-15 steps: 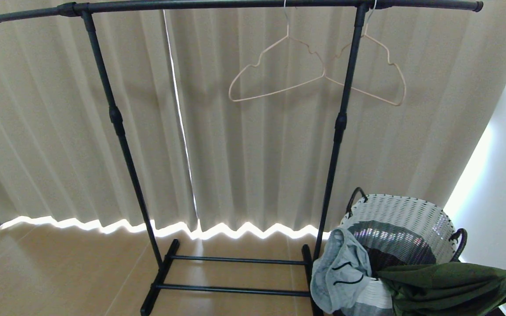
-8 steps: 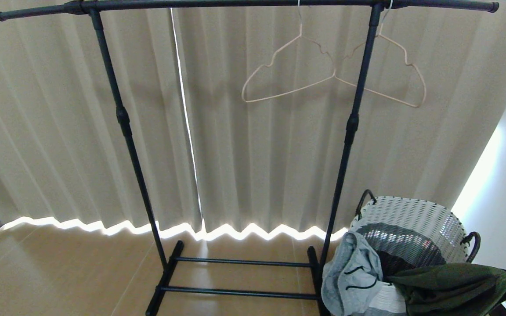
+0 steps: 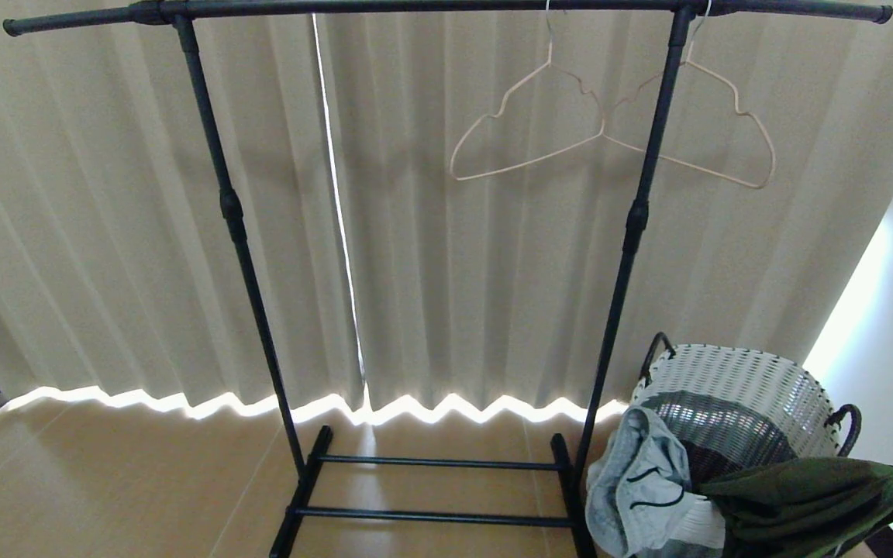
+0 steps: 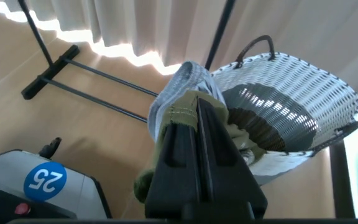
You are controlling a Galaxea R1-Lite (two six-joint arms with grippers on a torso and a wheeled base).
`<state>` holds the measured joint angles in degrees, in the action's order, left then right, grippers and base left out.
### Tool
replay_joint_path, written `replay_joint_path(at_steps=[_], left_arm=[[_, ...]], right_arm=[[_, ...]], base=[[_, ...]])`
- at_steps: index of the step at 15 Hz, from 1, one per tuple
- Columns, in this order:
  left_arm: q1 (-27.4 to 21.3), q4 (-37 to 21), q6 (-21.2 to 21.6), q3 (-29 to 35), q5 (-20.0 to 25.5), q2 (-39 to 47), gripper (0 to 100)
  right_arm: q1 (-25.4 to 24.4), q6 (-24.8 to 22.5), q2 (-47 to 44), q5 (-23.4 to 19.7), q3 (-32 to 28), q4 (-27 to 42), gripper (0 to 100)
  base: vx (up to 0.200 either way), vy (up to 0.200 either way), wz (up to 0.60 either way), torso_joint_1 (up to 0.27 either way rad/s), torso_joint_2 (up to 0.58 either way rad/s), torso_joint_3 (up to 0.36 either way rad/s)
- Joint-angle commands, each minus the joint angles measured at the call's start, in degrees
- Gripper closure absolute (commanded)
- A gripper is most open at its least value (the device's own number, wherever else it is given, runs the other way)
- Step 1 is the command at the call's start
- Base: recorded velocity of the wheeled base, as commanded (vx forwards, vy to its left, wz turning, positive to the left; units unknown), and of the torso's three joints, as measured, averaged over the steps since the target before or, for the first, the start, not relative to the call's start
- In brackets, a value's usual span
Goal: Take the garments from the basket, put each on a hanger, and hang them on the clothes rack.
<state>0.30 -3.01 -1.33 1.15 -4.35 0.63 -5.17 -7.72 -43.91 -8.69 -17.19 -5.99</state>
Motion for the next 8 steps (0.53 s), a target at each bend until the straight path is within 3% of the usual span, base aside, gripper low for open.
replay_joint_path(at_steps=[1,4,6,8], left_arm=[[0.05,0.02,0.01,0.00,-0.04,-0.02,0],[0.05,0.02,0.19,0.08,0.57,-0.02,0],[0.05,2.57,0.27,0.79,1.54,-0.02,0],[0.05,3.45,2.82,5.97,11.47,0.16,0]], right_arm=[[-0.02,-0.02,-0.03,-0.10,-0.21,0.01,100],[-0.10,-0.02,-0.21,-0.19,-1.62,0.10,100],[-3.18,0.07,-1.53,-0.27,-3.11,-0.08,100],[-7.66,0.16,-3.29,-0.27,-6.10,-0.17,100]], base=[[0.000,0.000,0.00,0.000,0.00,0.000],[0.000,0.000,0.00,0.000,0.00,0.000],[0.000,0.000,0.00,0.000,0.00,0.000],[0.000,0.000,0.00,0.000,0.00,0.000]])
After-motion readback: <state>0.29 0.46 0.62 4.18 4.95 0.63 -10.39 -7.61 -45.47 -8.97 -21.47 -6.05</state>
